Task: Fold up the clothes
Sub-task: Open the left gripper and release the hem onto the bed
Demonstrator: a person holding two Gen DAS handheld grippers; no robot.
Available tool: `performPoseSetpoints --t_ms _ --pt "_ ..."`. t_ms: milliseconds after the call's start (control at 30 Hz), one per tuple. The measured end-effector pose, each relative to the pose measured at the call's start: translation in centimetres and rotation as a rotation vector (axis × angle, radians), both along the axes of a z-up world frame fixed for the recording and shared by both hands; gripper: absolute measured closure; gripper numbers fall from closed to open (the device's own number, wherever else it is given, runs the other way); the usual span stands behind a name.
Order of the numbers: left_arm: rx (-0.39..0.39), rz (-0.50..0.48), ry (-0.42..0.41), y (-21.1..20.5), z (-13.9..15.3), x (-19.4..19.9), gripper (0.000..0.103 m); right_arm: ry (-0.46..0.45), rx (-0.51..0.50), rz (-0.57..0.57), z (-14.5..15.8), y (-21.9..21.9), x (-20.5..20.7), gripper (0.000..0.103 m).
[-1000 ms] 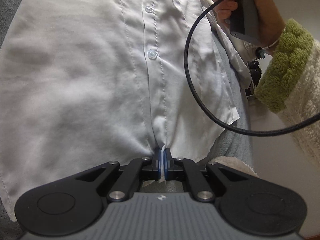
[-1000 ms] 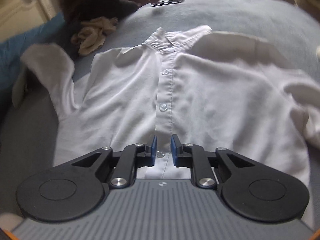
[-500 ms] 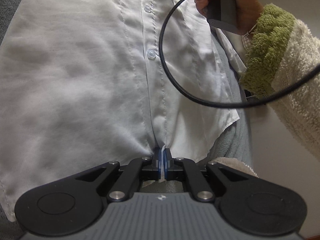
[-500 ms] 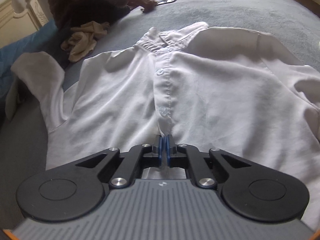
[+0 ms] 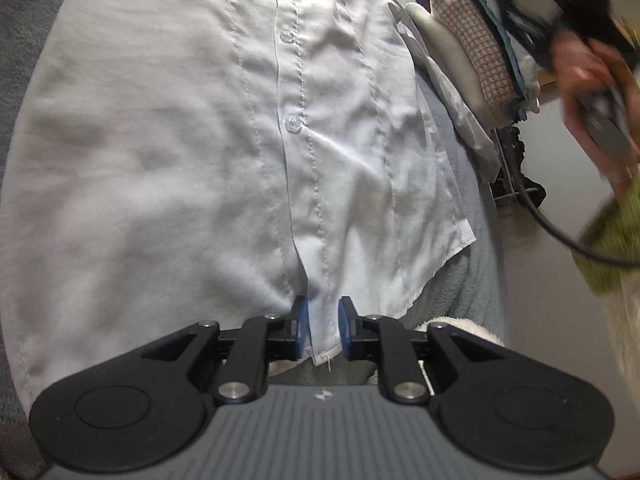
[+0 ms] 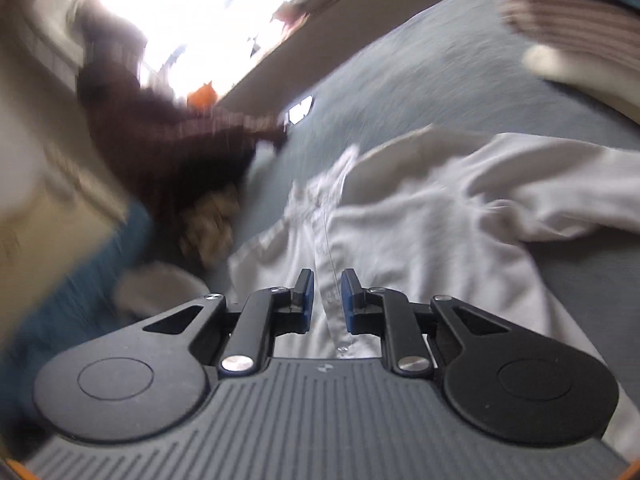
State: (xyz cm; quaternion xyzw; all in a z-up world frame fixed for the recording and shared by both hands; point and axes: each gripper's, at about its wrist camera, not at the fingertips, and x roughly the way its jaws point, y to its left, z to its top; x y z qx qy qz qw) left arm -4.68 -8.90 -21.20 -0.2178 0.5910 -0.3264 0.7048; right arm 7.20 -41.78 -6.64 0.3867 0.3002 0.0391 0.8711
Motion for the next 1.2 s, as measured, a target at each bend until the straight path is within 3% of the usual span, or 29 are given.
performPoseSetpoints --t_ms 67,167,367,500,633,800,933,1000,1067,1133,1200 --pt "-0.002 0.016 -0.002 0.2 0.4 -0.3 0.072 -0.045 0.174 -0.127 -0.1 -3.5 -4.7 0.087" --pt "0.018 0.043 -0.011 0.3 1.1 -0.7 0.064 -0.059 0.384 -0.274 -2.6 -6.6 -10.6 0.087" --pt "0.083 0.080 -0.039 1.4 3.4 -1.2 0.055 -0.017 0.653 -0.392 -9.8 -7.1 -16.4 0.087" --pt "0.127 0.080 -0.048 2.0 5.3 -1.8 0.052 0.077 0.680 -0.411 -13.8 -6.2 -16.8 0.087" --pt "0.151 0.115 -0.060 2.8 7.4 -1.4 0.049 0.114 0.616 -0.391 -15.2 -5.7 -17.0 0.087" --pt "0.201 0.211 -0.125 4.4 11.3 1.1 0.049 0.071 0.614 -0.396 -17.2 -5.5 -18.3 0.087" --pt "0.237 0.420 -0.254 8.0 17.6 4.3 0.049 0.040 0.662 -0.404 -18.3 -6.3 -19.2 0.087" --pt "0.256 0.576 -0.372 10.3 22.1 5.5 0.049 0.004 0.667 -0.413 -18.2 -7.0 -19.5 0.087" --pt "0.340 0.787 -0.506 12.5 26.9 6.0 0.048 -0.041 0.678 -0.434 -18.1 -7.7 -20.0 0.087" --pt "0.433 1.010 -0.634 14.3 31.2 5.8 0.038 -0.078 0.692 -0.461 -18.1 -8.2 -20.7 0.085" --pt "0.472 1.166 -0.719 15.2 33.4 5.1 0.028 -0.094 0.703 -0.482 -18.2 -8.5 -21.1 0.084"
